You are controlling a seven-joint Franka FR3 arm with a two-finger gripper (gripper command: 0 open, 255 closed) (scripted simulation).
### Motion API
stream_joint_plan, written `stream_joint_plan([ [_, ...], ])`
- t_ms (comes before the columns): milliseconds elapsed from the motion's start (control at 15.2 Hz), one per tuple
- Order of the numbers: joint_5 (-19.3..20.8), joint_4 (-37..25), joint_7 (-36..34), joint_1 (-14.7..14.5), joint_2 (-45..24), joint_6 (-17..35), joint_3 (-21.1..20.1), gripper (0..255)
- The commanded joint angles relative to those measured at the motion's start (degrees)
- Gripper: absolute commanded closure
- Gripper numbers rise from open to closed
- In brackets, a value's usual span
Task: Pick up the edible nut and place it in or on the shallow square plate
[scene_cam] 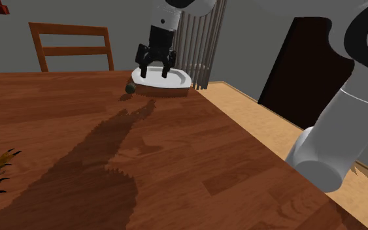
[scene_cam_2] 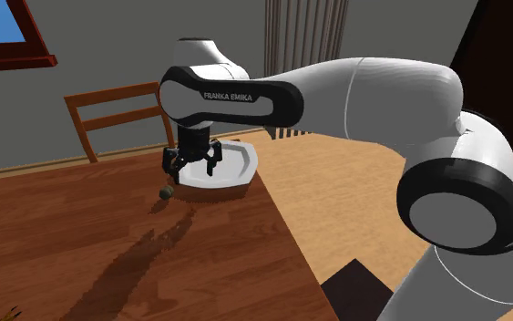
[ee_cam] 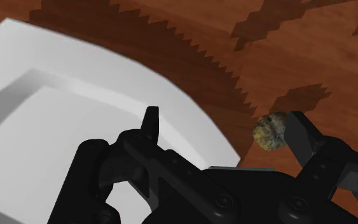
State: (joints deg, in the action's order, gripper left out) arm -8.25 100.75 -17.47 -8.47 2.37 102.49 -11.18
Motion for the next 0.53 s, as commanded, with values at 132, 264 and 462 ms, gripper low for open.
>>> stream_joint_plan([
  [132,0.1,-9.2,-3.5,-1.6,-8.2,-0.8,-1.5,0],
  [264,0.5,-14.5,-5.3,-2.6,-12.7,-1.5,-2.2,0],
  [462,0.5,-13.0,-5.3,-2.7,-12.7,0.1,-2.2,0],
])
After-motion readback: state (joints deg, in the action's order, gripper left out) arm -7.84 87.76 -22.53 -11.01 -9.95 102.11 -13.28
